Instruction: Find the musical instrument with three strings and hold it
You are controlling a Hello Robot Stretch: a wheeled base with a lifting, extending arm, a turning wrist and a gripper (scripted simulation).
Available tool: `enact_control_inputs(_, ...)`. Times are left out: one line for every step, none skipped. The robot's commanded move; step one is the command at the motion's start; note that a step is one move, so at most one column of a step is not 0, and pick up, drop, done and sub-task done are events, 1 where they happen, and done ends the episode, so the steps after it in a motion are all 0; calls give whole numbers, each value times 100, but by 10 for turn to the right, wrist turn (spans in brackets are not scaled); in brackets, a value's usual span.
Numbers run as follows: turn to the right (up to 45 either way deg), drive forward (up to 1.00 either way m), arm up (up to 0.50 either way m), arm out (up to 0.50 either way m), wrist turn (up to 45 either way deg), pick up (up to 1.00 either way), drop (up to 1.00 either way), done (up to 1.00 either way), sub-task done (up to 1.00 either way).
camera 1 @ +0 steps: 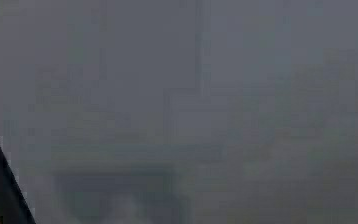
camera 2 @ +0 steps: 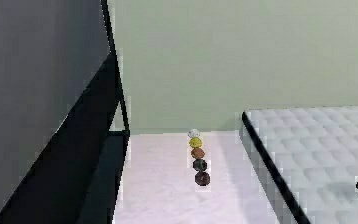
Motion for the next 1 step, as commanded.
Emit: enact_control_inputs(-450,0,0,0,0,0,0,0,0)
